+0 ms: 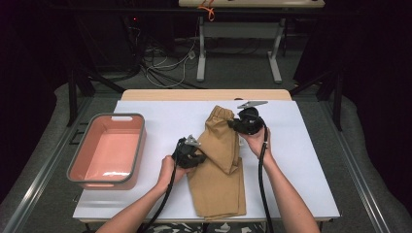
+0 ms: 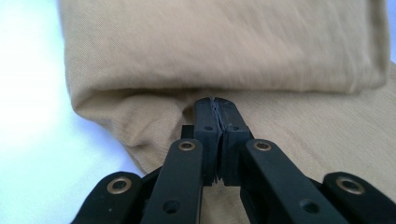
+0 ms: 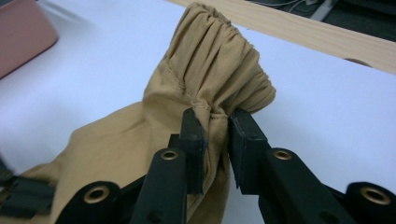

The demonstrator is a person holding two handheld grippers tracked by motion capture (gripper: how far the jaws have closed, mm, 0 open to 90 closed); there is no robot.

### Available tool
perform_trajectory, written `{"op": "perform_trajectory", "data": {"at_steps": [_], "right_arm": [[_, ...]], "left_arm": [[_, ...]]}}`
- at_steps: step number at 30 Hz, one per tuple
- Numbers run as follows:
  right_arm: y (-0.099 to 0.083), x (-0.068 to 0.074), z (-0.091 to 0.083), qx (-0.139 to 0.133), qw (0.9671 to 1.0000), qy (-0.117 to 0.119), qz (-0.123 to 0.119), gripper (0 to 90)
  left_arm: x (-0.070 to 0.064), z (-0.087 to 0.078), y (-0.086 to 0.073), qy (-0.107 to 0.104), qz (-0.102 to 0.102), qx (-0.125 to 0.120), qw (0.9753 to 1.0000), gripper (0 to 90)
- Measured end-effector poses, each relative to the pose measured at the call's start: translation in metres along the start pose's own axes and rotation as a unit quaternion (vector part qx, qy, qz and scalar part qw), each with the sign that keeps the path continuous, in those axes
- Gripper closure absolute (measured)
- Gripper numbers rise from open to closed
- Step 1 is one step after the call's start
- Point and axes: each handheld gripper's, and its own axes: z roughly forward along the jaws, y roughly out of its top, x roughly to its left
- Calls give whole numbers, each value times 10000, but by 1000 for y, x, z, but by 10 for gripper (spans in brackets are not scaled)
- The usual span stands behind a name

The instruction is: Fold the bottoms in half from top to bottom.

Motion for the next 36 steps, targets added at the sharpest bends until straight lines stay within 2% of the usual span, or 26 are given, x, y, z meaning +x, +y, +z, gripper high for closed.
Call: {"op": "perform_trajectory", "data": {"at_steps": [7, 11, 14, 15, 18, 21, 26, 29, 32, 34, 36], "right_arm": [[-14, 21, -15, -28, 9992, 280, -278, 769], [-23, 35, -23, -63, 9980, 397, -493, 771], [-28, 44, -31, -109, 9969, 464, -630, 771], [-30, 46, -33, -149, 9965, 492, -664, 771], [-35, 54, -38, -105, 9952, 540, -809, 771], [-43, 60, -41, -48, 9936, 585, -961, 771], [-58, 66, -41, 138, 9922, 685, -1034, 770], [-65, 70, -43, 227, 9902, 761, -1149, 770], [-74, 78, -44, 368, 9864, 834, -1367, 767], [-79, 82, -45, 476, 9832, 892, -1523, 763], [-84, 84, -46, 532, 9825, 910, -1536, 756]], "left_arm": [[1, -2, 0, 2, 4, -12, 10000, 868], [1, -4, -1, -23, -90, -103, 9999, 848], [2, -10, -2, -13, 7, -99, 9999, 821], [1, -12, -3, -19, -25, -125, 9999, 805], [1, -19, -6, 5, -64, -216, 9997, 752], [1, -26, -8, 58, -48, -201, 9998, 700], [4, -36, -15, 151, -56, -146, 9998, 654], [8, -39, -20, 167, -70, -63, 9998, 635], [9, -39, -24, 152, -141, -31, 9998, 620], [11, -39, -25, 190, -118, -4, 9998, 610], [12, -38, -26, 158, -167, 12, 9997, 603]]}}
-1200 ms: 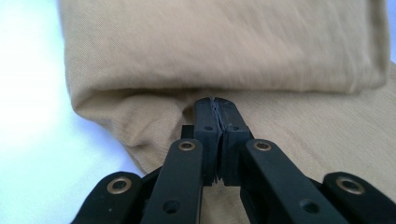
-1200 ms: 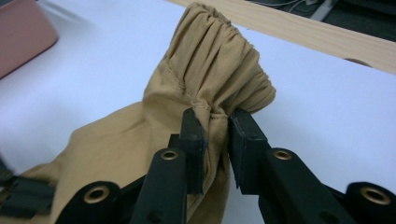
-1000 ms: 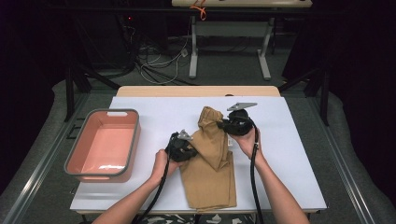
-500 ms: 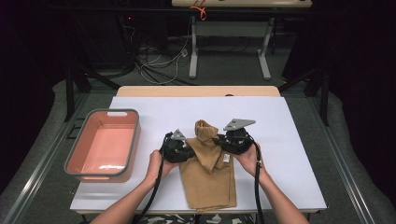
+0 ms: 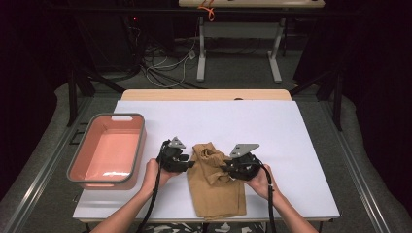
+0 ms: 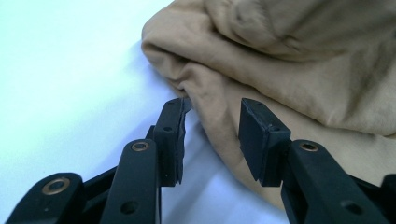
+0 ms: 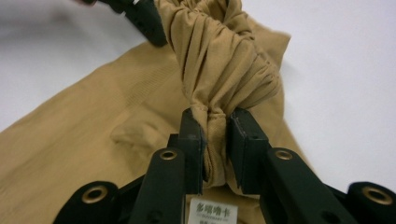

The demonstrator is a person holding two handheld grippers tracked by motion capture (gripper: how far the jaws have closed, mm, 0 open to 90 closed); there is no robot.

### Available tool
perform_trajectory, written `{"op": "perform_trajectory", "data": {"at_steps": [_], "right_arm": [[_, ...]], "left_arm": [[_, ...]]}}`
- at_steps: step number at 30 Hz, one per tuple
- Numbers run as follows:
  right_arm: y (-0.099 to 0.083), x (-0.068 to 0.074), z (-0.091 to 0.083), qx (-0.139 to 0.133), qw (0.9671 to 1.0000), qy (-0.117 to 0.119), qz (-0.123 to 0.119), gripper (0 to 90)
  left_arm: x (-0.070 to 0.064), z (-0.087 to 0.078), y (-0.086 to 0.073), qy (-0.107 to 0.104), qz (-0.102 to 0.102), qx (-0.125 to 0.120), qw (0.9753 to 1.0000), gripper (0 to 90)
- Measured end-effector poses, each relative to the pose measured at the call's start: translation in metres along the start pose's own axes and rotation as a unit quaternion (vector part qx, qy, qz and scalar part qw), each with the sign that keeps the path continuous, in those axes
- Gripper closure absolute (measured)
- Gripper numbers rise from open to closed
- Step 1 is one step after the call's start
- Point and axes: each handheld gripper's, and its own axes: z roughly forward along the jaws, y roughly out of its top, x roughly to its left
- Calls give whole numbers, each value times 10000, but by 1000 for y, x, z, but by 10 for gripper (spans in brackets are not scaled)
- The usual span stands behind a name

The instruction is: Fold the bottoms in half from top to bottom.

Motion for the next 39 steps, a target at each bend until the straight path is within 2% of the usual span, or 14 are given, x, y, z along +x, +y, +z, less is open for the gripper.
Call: {"op": "perform_trajectory", "data": {"at_steps": [4, 7, 10, 13, 15, 18, 20, 23, 26, 30, 31, 34, 35, 39], "right_arm": [[-8, 3, -1, 74, 9999, 109, -34, 719], [-11, 2, -7, 23, 9999, 115, 46, 645], [-14, 0, -12, -43, 9998, 96, 154, 583], [-17, -4, -14, -96, 9996, 24, 268, 597], [-17, -5, -13, -154, 9995, 4, 263, 667], [-16, -4, -12, -179, 9996, 20, 216, 670], [-15, -3, -12, -241, 9995, 104, 181, 627], [-14, -1, -16, -288, 9992, 202, 181, 546], [-14, 0, -22, -350, 9989, 277, 158, 426], [-17, -1, -30, -371, 9984, 372, 193, 363], [-22, -4, -34, -362, 9984, 352, 257, 316], [-30, -13, -37, -344, 9980, 259, 473, 313], [-30, -13, -37, -344, 9980, 259, 473, 313], [-41, -32, -28, -133, 9953, -80, 961, 351]], "left_arm": [[0, 4, -1, 20, 29, 30, 10000, 594], [0, 7, -2, -28, -22, 40, 10000, 590], [-1, 10, -1, -19, 24, 58, 10000, 582], [-2, 12, 0, -19, 20, 12, 10000, 589], [-3, 16, 1, -67, -14, -56, 10000, 641], [-3, 19, 3, -74, -18, -118, 9999, 740], [-1, 21, 4, -148, -87, -206, 9996, 802], [1, 20, 3, -197, -107, -210, 9995, 821], [2, 17, 3, -174, -94, -228, 9995, 796], [5, 11, 2, -131, -183, -288, 9993, 727], [8, 7, 1, -95, -212, -327, 9992, 712], [11, 1, 0, -13, -254, -355, 9990, 669], [11, 1, 0, -13, -254, -355, 9990, 651], [16, -1, -1, 50, -313, -381, 9988, 587]]}}
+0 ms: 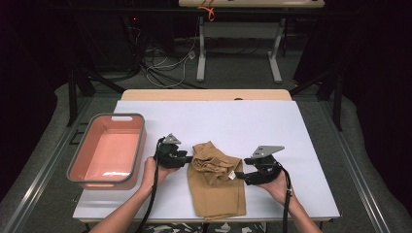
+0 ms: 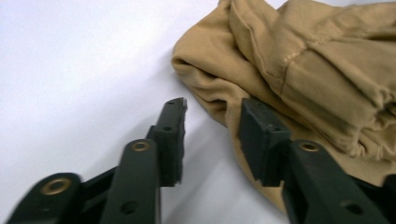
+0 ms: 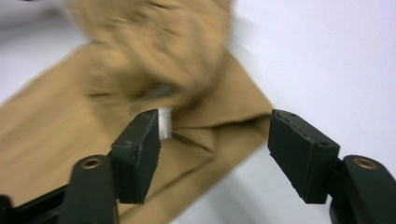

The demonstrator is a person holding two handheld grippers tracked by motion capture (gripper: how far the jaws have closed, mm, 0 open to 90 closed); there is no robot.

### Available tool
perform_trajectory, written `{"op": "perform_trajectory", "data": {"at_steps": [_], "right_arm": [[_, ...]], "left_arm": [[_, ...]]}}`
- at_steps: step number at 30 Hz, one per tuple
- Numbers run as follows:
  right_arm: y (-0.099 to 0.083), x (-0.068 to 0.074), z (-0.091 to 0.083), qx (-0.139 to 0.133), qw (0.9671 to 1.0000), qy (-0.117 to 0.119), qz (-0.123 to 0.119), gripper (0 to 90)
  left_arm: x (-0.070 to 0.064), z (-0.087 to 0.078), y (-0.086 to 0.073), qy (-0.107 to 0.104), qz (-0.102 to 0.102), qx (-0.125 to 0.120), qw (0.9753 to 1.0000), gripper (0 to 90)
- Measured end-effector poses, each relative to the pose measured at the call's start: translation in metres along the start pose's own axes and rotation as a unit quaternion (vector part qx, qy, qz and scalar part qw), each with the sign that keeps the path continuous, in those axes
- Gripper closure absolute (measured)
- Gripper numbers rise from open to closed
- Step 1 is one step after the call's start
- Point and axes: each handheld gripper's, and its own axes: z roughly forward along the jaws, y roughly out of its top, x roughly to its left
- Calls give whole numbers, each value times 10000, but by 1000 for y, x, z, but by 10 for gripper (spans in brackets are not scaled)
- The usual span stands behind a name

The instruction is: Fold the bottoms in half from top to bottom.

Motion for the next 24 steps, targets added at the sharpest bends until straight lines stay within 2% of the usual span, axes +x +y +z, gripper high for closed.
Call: {"op": "perform_trajectory", "data": {"at_steps": [1, 3, 4, 6, 7, 8, 9, 11, 12, 13, 15, 17, 19, 20, 22, 24], "right_arm": [[-1, -4, 3, -5, 10000, -28, 46, 372], [-1, -10, 11, 53, 9995, -229, 213, 392], [0, -13, 14, 107, 9994, -203, 269, 403], [1, -16, 20, 185, 9985, -365, 356, 424], [2, -18, 23, 194, 9986, -324, 383, 430], [3, -19, 26, 248, 9979, -387, 450, 448], [4, -20, 30, 217, 9982, -368, 424, 470], [5, -21, 36, 341, 9980, -329, 411, 520], [6, -20, 39, 387, 9979, -293, 437, 568], [6, -21, 41, 413, 9979, -328, 380, 612], [8, -20, 43, 406, 9977, -424, 352, 735], [7, -22, 45, 353, 9976, -470, 365, 829], [9, -20, 46, 374, 9975, -434, 410, 861], [9, -21, 47, 354, 9976, -486, 349, 866], [11, -20, 48, 369, 9968, -584, 407, 869], [12, -21, 50, 322, 9962, -697, 404, 871]], "left_arm": [[0, 1, 0, -7, -35, -6, 10000, 586], [1, 4, 0, -56, -64, 7, 10000, 564], [2, 6, 0, -116, -40, -4, 9999, 564], [0, 8, 1, -159, -44, 3, 9999, 567], [0, 9, 1, -218, -11, 14, 9998, 579], [0, 10, 1, -252, 32, 28, 9997, 604], [-1, 13, 0, -281, 53, 58, 9996, 631], [-4, 18, -2, -331, 136, 110, 9993, 702], [-4, 18, -2, -331, 136, 110, 9993, 738], [-5, 18, -2, -364, 232, 83, 9990, 784], [-6, 18, -2, -353, 263, 27, 9990, 829], [-5, 19, -2, -367, 206, 1, 9991, 849], [-5, 19, -2, -382, 221, -14, 9990, 857], [-4, 19, -2, -330, 268, -49, 9991, 859], [-4, 19, -1, -308, 322, -90, 9990, 861], [-3, 20, 0, -294, 283, -130, 9991, 863]]}}
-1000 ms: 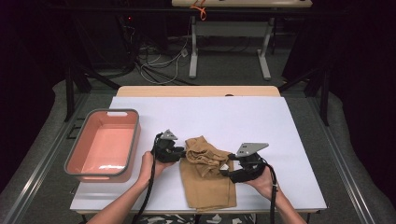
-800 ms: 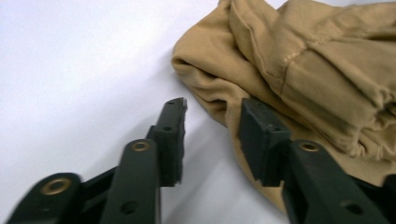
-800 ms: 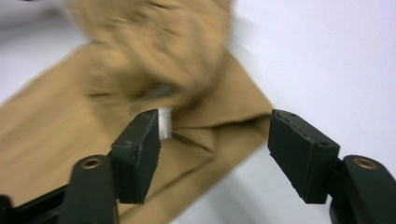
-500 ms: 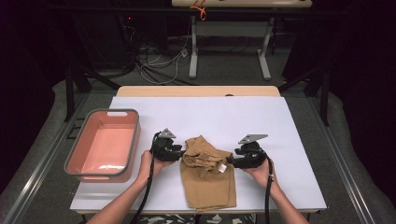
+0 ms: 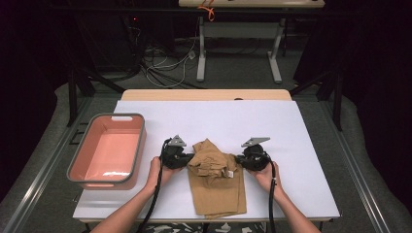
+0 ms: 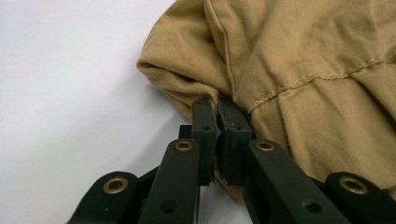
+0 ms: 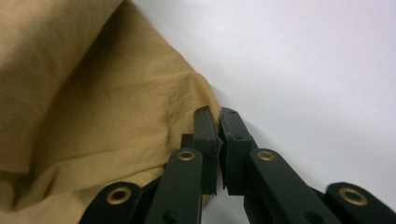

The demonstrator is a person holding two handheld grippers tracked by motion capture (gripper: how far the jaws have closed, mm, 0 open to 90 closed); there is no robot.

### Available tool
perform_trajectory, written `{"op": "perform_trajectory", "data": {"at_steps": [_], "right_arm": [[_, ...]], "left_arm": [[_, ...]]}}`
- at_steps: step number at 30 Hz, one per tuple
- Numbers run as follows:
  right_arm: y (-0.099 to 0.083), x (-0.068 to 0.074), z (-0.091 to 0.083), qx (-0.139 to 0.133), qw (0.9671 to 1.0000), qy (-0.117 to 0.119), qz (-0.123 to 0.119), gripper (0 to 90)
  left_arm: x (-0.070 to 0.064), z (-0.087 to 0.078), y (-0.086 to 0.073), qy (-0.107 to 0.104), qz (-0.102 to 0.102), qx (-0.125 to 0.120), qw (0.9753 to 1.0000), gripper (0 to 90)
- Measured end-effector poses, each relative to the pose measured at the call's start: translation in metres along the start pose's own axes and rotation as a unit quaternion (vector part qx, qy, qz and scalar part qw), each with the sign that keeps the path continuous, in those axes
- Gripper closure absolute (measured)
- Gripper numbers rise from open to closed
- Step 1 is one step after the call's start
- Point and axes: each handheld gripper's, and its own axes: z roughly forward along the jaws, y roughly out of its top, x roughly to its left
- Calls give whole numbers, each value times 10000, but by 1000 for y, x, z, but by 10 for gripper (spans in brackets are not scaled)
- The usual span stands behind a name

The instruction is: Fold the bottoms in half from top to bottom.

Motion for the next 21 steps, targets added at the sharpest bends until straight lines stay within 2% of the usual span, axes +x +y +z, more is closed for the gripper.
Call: {"op": "perform_trajectory", "data": {"at_steps": [2, 5, 6, 15, 17, 19, 21], "right_arm": [[3, -2, 3, -66, 9999, -86, 29, 871], [7, -5, 7, -92, 9997, -211, 118, 871], [9, -6, 9, -107, 9995, -256, 140, 871], [17, -14, 16, -147, 9974, -646, 283, 869], [19, -16, 18, -151, 9971, -685, 301, 868], [20, -16, 18, -123, 9971, -677, 312, 850], [19, -16, 15, -144, 9974, -647, 286, 777]], "left_arm": [[2, 1, 2, 46, 66, -30, 10000, 864], [4, 4, 5, 95, 13, -68, 9999, 863], [6, 4, 6, 118, 64, -70, 9999, 863], [16, 16, 21, 298, 69, -142, 9994, 862], [18, 17, 23, 312, 142, -104, 9994, 858], [18, 16, 24, 319, 60, -102, 9994, 842], [18, 11, 24, 364, 39, -128, 9992, 808]]}}
